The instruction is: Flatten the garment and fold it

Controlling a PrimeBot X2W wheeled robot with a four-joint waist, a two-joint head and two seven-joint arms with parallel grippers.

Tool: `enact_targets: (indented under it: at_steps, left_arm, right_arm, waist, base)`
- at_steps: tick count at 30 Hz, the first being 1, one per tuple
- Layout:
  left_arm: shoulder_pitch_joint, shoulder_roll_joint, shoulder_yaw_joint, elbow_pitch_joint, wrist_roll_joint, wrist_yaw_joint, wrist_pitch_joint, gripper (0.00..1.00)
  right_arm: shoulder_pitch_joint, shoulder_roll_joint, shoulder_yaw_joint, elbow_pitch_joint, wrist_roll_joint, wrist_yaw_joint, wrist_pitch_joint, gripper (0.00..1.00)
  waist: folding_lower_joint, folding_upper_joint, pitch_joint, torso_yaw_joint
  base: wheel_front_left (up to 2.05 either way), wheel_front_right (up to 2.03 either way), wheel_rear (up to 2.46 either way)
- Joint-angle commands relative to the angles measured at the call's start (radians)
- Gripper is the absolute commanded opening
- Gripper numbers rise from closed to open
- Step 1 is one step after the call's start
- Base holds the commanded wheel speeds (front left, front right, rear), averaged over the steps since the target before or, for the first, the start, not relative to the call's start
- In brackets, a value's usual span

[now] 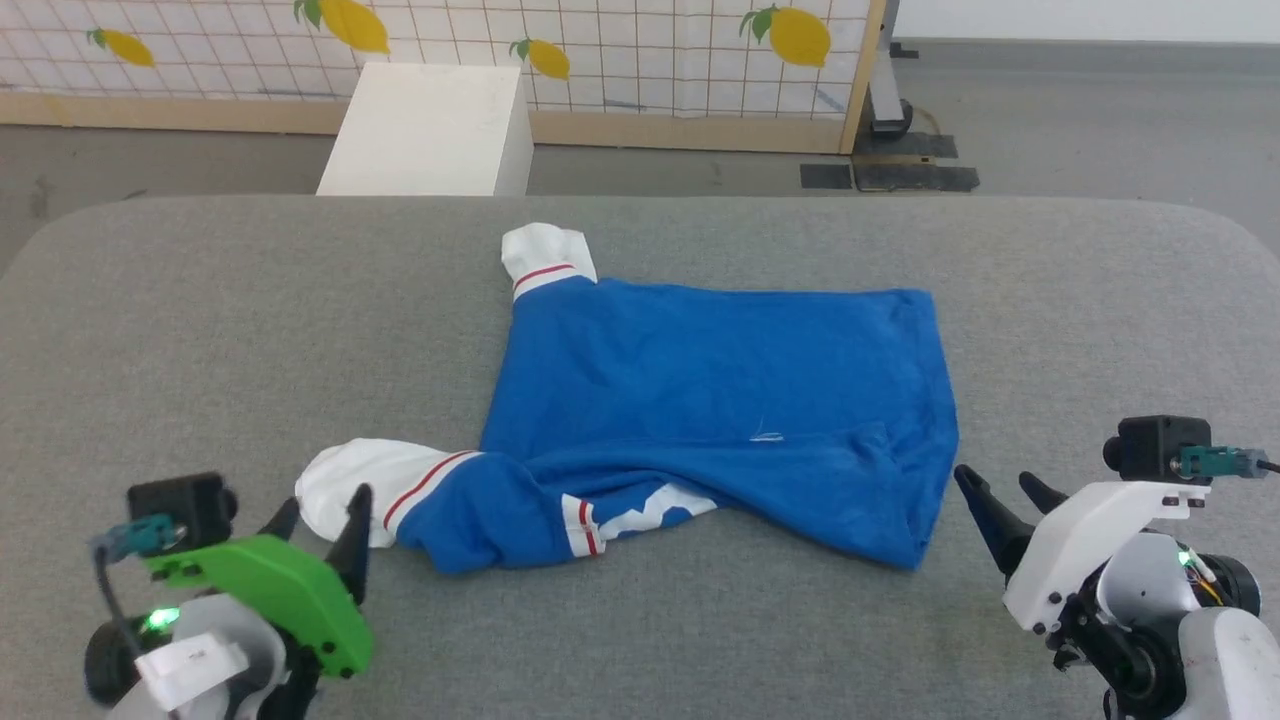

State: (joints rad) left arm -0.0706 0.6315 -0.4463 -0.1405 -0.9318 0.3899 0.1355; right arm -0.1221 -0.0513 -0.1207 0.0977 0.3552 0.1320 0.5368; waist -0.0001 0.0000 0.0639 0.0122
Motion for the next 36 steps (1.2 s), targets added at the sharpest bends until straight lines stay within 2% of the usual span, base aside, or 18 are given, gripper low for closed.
enact_targets:
  at_steps: [1, 6, 11, 14, 16, 22, 23, 24, 25, 30, 34, 36]
  left_arm:
    - [-0.045, 0.001, -0.017, -0.016, 0.018, 0.002, 0.023, 1.00]
    - [-0.191, -0.047, -0.126, -0.020, 0.057, -0.012, 0.147, 1.00]
    - [-0.310, -0.121, -0.279, 0.048, 0.090, -0.059, 0.303, 1.00]
    - [-0.343, -0.135, -0.332, 0.108, 0.121, -0.078, 0.340, 1.00]
    - [-0.357, -0.134, -0.352, 0.155, 0.144, -0.074, 0.355, 1.00]
    - [-0.369, -0.157, -0.370, 0.254, 0.151, -0.074, 0.361, 1.00]
    - [-0.369, -0.161, -0.370, 0.266, 0.149, -0.077, 0.356, 0.56]
    - [-0.368, -0.167, -0.367, 0.273, 0.145, -0.079, 0.348, 0.05]
    - [-0.365, -0.173, -0.364, 0.281, 0.138, -0.083, 0.341, 0.00]
    - [-0.346, -0.198, -0.316, 0.267, 0.088, -0.101, 0.278, 0.00]
    - [-0.313, -0.219, -0.212, 0.190, -0.002, -0.112, 0.196, 0.00]
    - [-0.309, -0.207, -0.151, 0.134, -0.029, -0.115, 0.150, 0.00]
  right_arm:
    - [0.005, 0.001, -0.002, -0.009, 0.005, -0.001, 0.004, 1.00]
    - [-0.014, 0.001, 0.008, -0.017, 0.006, -0.001, 0.012, 1.00]
    - [-0.030, 0.001, 0.020, -0.006, 0.015, -0.001, 0.007, 1.00]
    - [-0.032, 0.001, 0.016, 0.001, 0.016, -0.001, 0.000, 1.00]
    - [-0.032, 0.001, 0.014, 0.002, 0.016, -0.001, -0.004, 1.00]
    - [-0.029, 0.001, 0.004, 0.005, 0.017, -0.001, -0.014, 1.00]
    - [-0.029, 0.001, 0.006, 0.007, 0.018, -0.001, -0.016, 1.00]
    - [-0.029, 0.001, 0.007, 0.008, 0.020, -0.001, -0.017, 1.00]
    - [-0.029, 0.001, 0.009, 0.010, 0.023, -0.001, -0.019, 1.00]
    - [-0.028, 0.001, 0.011, 0.021, 0.023, -0.001, -0.023, 1.00]
    - [-0.022, 0.001, 0.010, 0.027, 0.020, -0.001, -0.022, 1.00]
    - [-0.019, 0.001, 0.010, 0.028, 0.016, -0.001, -0.019, 1.00]
  waist:
    - [0.0001, 0.0000, 0.011, 0.004]
    - [0.0001, 0.0000, 0.045, -0.010]
    - [0.0001, 0.0000, 0.077, -0.045]
    - [0.0001, 0.0000, 0.089, -0.062]
    - [0.0001, 0.0000, 0.096, -0.071]
    - [0.0001, 0.0000, 0.103, -0.080]
    - [0.0001, 0.0000, 0.103, -0.080]
    - [0.0001, 0.0000, 0.102, -0.079]
    - [0.0001, 0.0000, 0.100, -0.077]
    - [0.0001, 0.0000, 0.084, -0.052]
    - [0.0001, 0.0000, 0.064, -0.021]
    - [0.0001, 0.0000, 0.052, -0.003]
  base:
    - [0.00, 0.00, 0.00]
    - [0.00, 0.00, 0.00]
    - [0.00, 0.00, 0.00]
    - [0.00, 0.00, 0.00]
    - [0.00, 0.00, 0.00]
    - [0.00, 0.00, 0.00]
    - [0.00, 0.00, 0.00]
    - [0.00, 0.00, 0.00]
    - [0.00, 0.00, 0.00]
    - [0.00, 0.00, 0.00]
    - [0.00, 0.00, 0.00]
    - [0.00, 0.00, 0.00]
